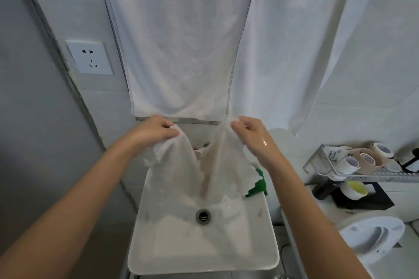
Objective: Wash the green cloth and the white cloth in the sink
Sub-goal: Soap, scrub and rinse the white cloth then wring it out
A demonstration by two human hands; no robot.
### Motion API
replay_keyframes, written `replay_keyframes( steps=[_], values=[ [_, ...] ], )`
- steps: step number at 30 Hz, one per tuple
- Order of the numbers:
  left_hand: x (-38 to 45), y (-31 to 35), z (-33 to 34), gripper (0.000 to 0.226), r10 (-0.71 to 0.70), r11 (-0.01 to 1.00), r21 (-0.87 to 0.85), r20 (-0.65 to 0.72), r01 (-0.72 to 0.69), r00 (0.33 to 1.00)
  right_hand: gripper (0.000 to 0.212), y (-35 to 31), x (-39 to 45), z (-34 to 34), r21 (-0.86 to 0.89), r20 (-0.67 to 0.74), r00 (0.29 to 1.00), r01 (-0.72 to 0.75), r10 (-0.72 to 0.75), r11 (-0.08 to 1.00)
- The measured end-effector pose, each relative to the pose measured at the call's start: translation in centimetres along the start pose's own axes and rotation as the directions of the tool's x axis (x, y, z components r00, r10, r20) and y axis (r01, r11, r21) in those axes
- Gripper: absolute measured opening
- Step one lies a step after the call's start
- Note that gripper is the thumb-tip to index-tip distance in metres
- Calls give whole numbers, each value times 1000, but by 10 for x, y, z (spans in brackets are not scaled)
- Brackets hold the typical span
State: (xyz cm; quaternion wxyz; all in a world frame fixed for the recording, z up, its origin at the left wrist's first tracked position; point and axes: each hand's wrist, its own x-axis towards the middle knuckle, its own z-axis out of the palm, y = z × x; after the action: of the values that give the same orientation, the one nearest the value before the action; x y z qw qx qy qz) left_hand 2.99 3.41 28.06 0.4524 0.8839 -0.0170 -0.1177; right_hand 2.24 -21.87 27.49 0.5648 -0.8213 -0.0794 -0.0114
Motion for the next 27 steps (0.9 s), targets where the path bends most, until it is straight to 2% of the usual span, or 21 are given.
replay_keyframes(
  steps=[2, 5, 8, 10, 14, 16, 18, 19, 21, 24, 27],
  values=[
    [4, 9, 18, 8, -63, 986, -153, -13, 61, 998, 31, 0, -2, 21, -103, 81, 996, 40, -32, 994],
    [6, 23, 37, 14, -127, 942, -312, 10, 123, 992, 41, -2, -7, 44, -284, 95, 987, 155, -133, 946],
    [3, 31, 45, 18, -141, 896, -418, 51, 149, 989, 29, -2, -12, 59, -443, 108, 962, 273, -251, 854],
    [2, 33, 46, 23, -140, 861, -486, 54, 148, 989, 29, -1, -17, 63, -540, 114, 949, 308, -295, 783],
    [-3, 34, 49, 38, -104, 813, -567, 76, 129, 992, 38, 4, -22, 62, -663, 141, 931, 342, -337, 666],
    [-4, 35, 51, 43, -106, 806, -579, 69, 127, 992, 31, 12, -20, 61, -717, 142, 915, 357, -377, 598],
    [-4, 34, 51, 32, -104, 793, -596, 64, 121, 993, 19, 20, -17, 61, -733, 120, 896, 370, -427, 570],
    [-5, 34, 51, 29, -93, 802, -586, 70, 116, 993, 16, 23, -16, 59, -717, 95, 885, 379, -456, 585],
    [-5, 29, 51, 28, -77, 869, -484, 67, 100, 995, 20, 23, -13, 52, -607, 50, 880, 402, -472, 685],
    [-6, 15, 54, 15, -54, 942, -329, 31, 61, 998, 29, 16, -8, 35, -377, 53, 912, 395, -406, 838],
    [-4, 5, 60, 12, 39, 988, -144, -103, -54, 994, 22, 6, -5, 22, -190, 122, 954, 292, -273, 937]
  ],
)
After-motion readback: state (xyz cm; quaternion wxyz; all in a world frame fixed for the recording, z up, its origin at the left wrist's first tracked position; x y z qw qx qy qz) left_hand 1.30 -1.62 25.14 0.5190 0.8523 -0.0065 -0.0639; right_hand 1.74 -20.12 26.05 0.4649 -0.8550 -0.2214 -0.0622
